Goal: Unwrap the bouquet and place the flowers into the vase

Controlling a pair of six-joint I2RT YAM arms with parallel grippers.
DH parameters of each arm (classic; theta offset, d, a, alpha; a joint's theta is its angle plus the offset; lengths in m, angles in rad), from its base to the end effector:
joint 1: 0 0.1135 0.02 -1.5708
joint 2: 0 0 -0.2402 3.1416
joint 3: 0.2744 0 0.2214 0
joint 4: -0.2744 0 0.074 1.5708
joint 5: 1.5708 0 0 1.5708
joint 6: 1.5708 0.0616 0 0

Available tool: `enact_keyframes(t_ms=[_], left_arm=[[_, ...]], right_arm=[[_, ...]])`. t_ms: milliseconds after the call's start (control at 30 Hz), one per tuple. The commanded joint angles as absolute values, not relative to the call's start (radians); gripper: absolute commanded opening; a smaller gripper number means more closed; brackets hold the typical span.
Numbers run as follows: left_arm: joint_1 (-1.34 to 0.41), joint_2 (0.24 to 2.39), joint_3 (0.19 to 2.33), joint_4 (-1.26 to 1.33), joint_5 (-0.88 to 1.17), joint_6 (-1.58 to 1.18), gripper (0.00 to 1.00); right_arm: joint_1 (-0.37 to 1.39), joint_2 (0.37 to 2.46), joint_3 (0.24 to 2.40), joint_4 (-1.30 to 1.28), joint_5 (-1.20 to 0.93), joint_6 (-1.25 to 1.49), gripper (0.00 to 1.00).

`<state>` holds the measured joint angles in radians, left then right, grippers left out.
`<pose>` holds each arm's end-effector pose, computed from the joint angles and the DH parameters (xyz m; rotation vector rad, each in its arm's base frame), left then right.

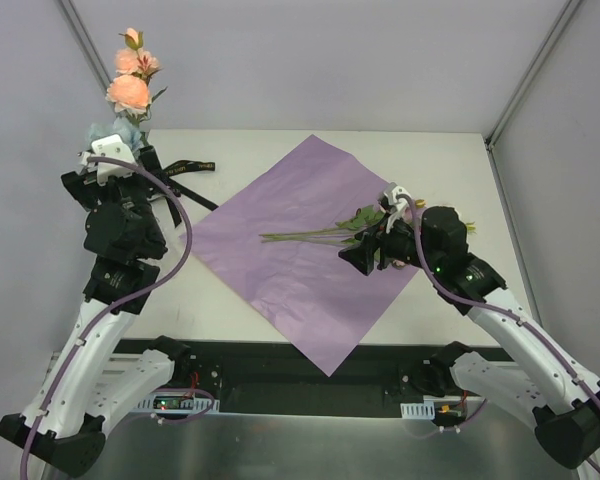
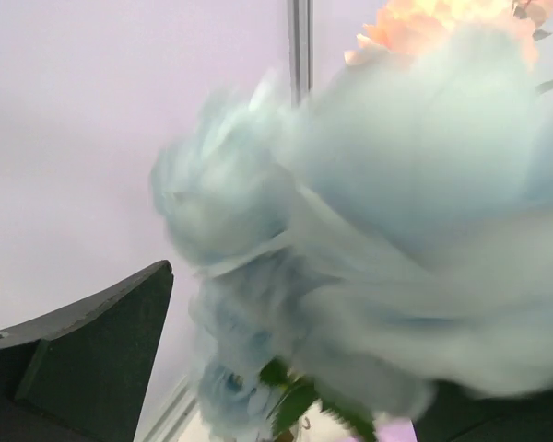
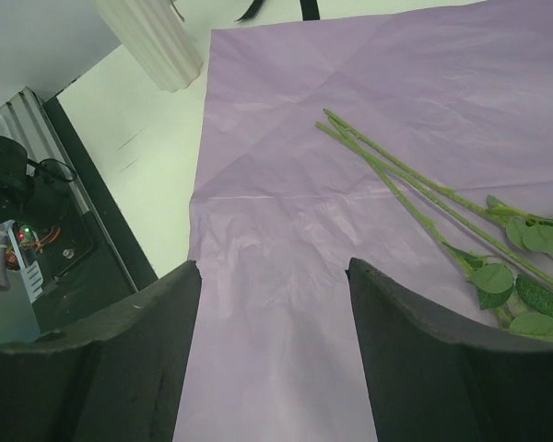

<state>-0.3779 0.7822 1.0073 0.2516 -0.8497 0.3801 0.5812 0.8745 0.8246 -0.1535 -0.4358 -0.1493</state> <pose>0.1526 -0.0108 0.4415 -0.3281 1.2339 0.4655 0.1604 0.1365 0.3208 -0.9353 1.5472 0.6954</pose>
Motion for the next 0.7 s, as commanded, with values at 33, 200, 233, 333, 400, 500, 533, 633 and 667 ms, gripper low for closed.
enact_keyframes(t_ms=[33, 200, 233, 333, 400, 500, 533, 633, 667], left_arm=[[-0.37, 0.739, 1.095, 0.185, -0.838, 0.293, 0.93], [-0.37, 0.672, 1.167, 0.063, -0.416, 0.134, 0.95], [-0.37, 0.666, 1.178, 0.054, -0.326, 0.115, 0.95], [-0.37, 0.702, 1.247, 0.028, -0.004, 0.042, 0.96], [-0.37, 0.757, 1.349, -0.047, 0.171, -0.008, 0.96], [-0.37, 0.906, 1.469, -0.136, 0.482, -0.109, 0.96], [-0.37, 0.984, 1.488, -0.146, 0.652, -0.129, 0.96], [-0.37, 1.128, 1.526, -0.153, 0.874, -0.221, 0.92], [-0.371, 1.164, 1.532, -0.155, 0.902, -0.269, 0.89]], right_arm=[[0.581, 0.89, 0.862, -0.109, -0.474, -0.135, 0.68], [0.58, 0.911, 0.867, -0.104, -0.479, -0.115, 0.68], [0.581, 0.914, 0.868, -0.103, -0.483, -0.112, 0.68], [0.583, 0.93, 0.877, -0.1, -0.491, -0.097, 0.68], [0.583, 0.948, 0.885, -0.097, -0.489, -0.081, 0.68], [0.586, 0.98, 0.896, -0.094, -0.485, -0.049, 0.68], [0.584, 0.989, 0.903, -0.095, -0.473, -0.034, 0.68], [0.587, 1.031, 0.917, -0.095, -0.401, 0.067, 0.66], [0.588, 1.043, 0.916, -0.094, -0.362, 0.107, 0.66]])
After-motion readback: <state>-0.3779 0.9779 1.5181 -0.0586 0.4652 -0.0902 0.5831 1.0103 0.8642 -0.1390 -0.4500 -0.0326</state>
